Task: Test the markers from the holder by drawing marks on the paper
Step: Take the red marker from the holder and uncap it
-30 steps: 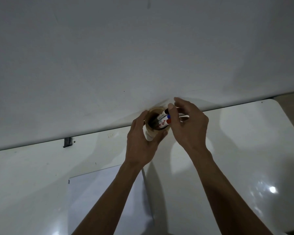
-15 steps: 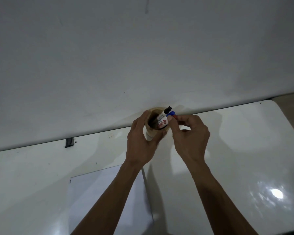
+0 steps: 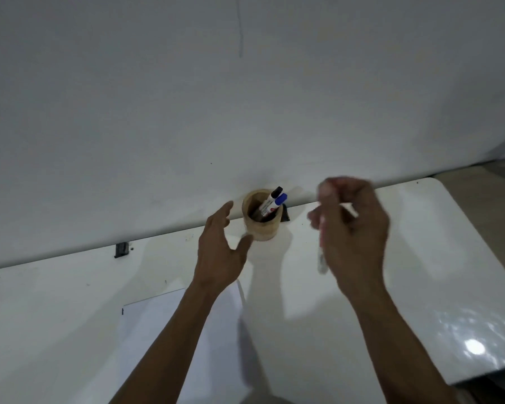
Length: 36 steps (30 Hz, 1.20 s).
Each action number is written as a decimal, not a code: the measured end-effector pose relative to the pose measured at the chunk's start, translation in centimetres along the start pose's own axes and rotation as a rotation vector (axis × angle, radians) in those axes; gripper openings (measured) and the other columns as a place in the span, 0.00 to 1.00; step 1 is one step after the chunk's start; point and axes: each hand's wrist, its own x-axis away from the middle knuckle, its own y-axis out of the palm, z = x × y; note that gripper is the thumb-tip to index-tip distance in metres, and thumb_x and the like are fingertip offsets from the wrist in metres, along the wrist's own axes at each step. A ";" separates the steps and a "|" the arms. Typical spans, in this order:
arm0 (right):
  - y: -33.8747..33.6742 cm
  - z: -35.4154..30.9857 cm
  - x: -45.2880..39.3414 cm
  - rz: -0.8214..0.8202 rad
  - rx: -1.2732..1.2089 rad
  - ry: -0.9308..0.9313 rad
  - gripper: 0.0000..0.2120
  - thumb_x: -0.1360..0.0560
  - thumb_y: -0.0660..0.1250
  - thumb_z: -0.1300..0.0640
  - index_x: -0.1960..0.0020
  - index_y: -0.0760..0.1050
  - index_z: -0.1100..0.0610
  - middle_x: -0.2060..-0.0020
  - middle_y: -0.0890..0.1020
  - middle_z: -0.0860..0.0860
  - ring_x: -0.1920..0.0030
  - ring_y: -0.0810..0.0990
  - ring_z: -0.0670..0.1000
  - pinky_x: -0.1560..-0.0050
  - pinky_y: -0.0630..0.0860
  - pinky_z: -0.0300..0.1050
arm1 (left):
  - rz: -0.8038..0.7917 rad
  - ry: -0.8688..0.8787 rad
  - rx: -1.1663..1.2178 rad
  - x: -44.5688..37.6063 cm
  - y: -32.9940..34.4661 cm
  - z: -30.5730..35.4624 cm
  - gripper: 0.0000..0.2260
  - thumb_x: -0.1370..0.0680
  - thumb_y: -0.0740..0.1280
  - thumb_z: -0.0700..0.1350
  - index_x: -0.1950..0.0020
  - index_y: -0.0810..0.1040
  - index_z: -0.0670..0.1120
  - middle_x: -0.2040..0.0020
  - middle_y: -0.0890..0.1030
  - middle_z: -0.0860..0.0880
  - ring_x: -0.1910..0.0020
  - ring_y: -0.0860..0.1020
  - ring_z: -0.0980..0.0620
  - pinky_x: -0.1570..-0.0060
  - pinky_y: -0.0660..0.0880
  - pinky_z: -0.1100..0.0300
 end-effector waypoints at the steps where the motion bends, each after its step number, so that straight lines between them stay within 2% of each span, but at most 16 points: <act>1: 0.2 0.8 1.0 -0.078 0.077 0.036 0.06 0.21 0.71 0.56 0.52 0.79 0.46 0.60 0.84 0.43 0.67 0.83 0.49 0.61 0.81 0.51 | 0.026 -0.023 0.036 0.8 -0.8 0.2 0.28 0.25 0.74 0.45 0.26 0.69 0.52 0.31 0.75 0.51 0.37 0.76 0.56 0.45 0.79 0.58; 3: 0.8 2.1 3.2 -0.252 0.190 0.098 0.09 0.23 0.74 0.59 0.49 0.81 0.46 0.60 0.85 0.42 0.66 0.82 0.48 0.65 0.77 0.44 | 0.056 -0.063 0.096 2.5 -2.7 0.8 0.20 0.23 0.72 0.48 0.31 0.75 0.53 0.37 0.80 0.54 0.42 0.79 0.60 0.54 0.76 0.72; 5: 1.7 2.8 5.9 -0.372 0.228 0.166 0.13 0.27 0.77 0.60 0.46 0.81 0.48 0.61 0.84 0.42 0.66 0.82 0.44 0.66 0.75 0.36 | 0.052 -0.066 0.129 4.4 -4.9 1.2 0.14 0.22 0.69 0.51 0.36 0.79 0.54 0.43 0.83 0.57 0.45 0.80 0.65 0.56 0.74 0.76; 7: 2.8 2.8 8.6 -0.430 0.263 0.204 0.18 0.30 0.80 0.59 0.44 0.79 0.48 0.61 0.85 0.42 0.61 0.85 0.43 0.59 0.79 0.34 | 0.020 -0.066 0.159 6.5 -7.3 1.1 0.12 0.21 0.68 0.53 0.38 0.81 0.54 0.45 0.84 0.59 0.46 0.80 0.65 0.54 0.75 0.72; 9: 4.2 2.6 11.0 -0.474 0.265 0.241 0.21 0.32 0.81 0.59 0.43 0.78 0.48 0.61 0.86 0.45 0.58 0.86 0.44 0.54 0.81 0.37 | -0.011 -0.069 0.167 8.6 -9.4 0.5 0.11 0.21 0.68 0.52 0.41 0.83 0.54 0.47 0.85 0.59 0.46 0.81 0.63 0.52 0.77 0.69; 11: 5.5 2.4 13.1 -0.520 0.272 0.249 0.22 0.32 0.81 0.60 0.43 0.77 0.47 0.61 0.87 0.46 0.58 0.86 0.44 0.52 0.82 0.39 | -0.027 -0.077 0.177 10.5 -11.2 -0.3 0.10 0.22 0.69 0.50 0.43 0.85 0.52 0.49 0.86 0.59 0.47 0.82 0.62 0.54 0.77 0.71; 15: 7.5 1.7 16.7 -0.599 0.283 0.238 0.21 0.32 0.81 0.60 0.44 0.77 0.47 0.62 0.88 0.43 0.59 0.87 0.43 0.51 0.82 0.40 | -0.007 -0.113 0.215 13.6 -14.3 -2.5 0.05 0.23 0.72 0.46 0.49 0.86 0.50 0.55 0.87 0.57 0.54 0.83 0.61 0.58 0.76 0.72; 18: 8.6 1.3 19.1 -0.668 0.321 0.205 0.16 0.31 0.81 0.58 0.47 0.79 0.47 0.60 0.87 0.44 0.58 0.86 0.42 0.55 0.81 0.36 | 0.016 -0.134 0.269 15.5 -16.4 -4.3 0.04 0.22 0.71 0.44 0.54 0.85 0.47 0.60 0.86 0.56 0.61 0.82 0.59 0.59 0.77 0.68; 21: 8.9 1.4 20.6 -0.768 0.453 0.111 0.12 0.31 0.81 0.58 0.52 0.81 0.47 0.61 0.85 0.37 0.64 0.83 0.41 0.66 0.76 0.31 | 0.096 -0.218 0.423 17.1 -18.3 -6.5 0.05 0.21 0.69 0.43 0.53 0.83 0.43 0.60 0.87 0.52 0.61 0.83 0.55 0.57 0.80 0.61; 23: 8.6 1.6 21.3 -0.762 0.420 0.130 0.11 0.32 0.81 0.62 0.55 0.83 0.50 0.63 0.85 0.37 0.69 0.81 0.43 0.70 0.74 0.33 | 0.165 -0.261 0.514 18.0 -19.6 -8.0 0.04 0.21 0.69 0.42 0.51 0.83 0.42 0.61 0.87 0.50 0.62 0.82 0.53 0.55 0.80 0.57; 26: 8.4 1.6 22.2 -0.643 0.188 0.197 0.09 0.32 0.80 0.66 0.55 0.84 0.57 0.62 0.88 0.51 0.65 0.84 0.57 0.65 0.81 0.46 | 0.171 -0.271 0.548 19.3 -20.9 -9.5 0.04 0.21 0.69 0.40 0.51 0.83 0.43 0.63 0.86 0.50 0.63 0.81 0.53 0.54 0.80 0.57; 28: 8.8 1.4 23.0 -0.547 0.016 0.261 0.10 0.32 0.79 0.68 0.53 0.83 0.60 0.61 0.88 0.54 0.64 0.86 0.54 0.62 0.82 0.44 | 0.130 -0.262 0.532 20.1 -21.3 -10.1 0.04 0.21 0.70 0.41 0.52 0.84 0.43 0.61 0.86 0.47 0.62 0.81 0.54 0.52 0.81 0.55; 29: 9.2 1.2 23.5 -0.492 -0.065 0.314 0.11 0.32 0.78 0.68 0.52 0.82 0.61 0.62 0.88 0.54 0.64 0.86 0.53 0.61 0.82 0.42 | 0.104 -0.250 0.530 20.4 -21.4 -10.2 0.03 0.22 0.71 0.40 0.52 0.85 0.44 0.60 0.85 0.43 0.62 0.80 0.53 0.51 0.80 0.54; 31: 10.1 1.1 24.3 -0.398 -0.243 0.452 0.13 0.33 0.77 0.64 0.50 0.82 0.62 0.63 0.86 0.55 0.64 0.85 0.52 0.62 0.81 0.41 | 0.063 -0.229 0.526 20.8 -21.7 -10.4 0.04 0.24 0.73 0.39 0.52 0.86 0.45 0.57 0.83 0.37 0.63 0.78 0.53 0.53 0.79 0.56; 33: 11.3 1.1 25.3 -0.356 -0.345 0.554 0.15 0.35 0.77 0.61 0.49 0.82 0.62 0.62 0.85 0.56 0.64 0.84 0.51 0.62 0.81 0.41 | 0.049 -0.225 0.510 20.7 -21.7 -10.5 0.04 0.24 0.73 0.38 0.52 0.86 0.45 0.60 0.84 0.40 0.64 0.78 0.55 0.56 0.78 0.63; 36: 12.9 1.7 26.8 -0.423 -0.258 0.571 0.18 0.33 0.76 0.54 0.48 0.83 0.64 0.55 0.87 0.60 0.61 0.85 0.53 0.60 0.81 0.43 | 0.020 -0.224 0.449 20.5 -21.4 -10.6 0.03 0.23 0.72 0.40 0.52 0.86 0.44 0.65 0.84 0.51 0.66 0.78 0.56 0.60 0.77 0.67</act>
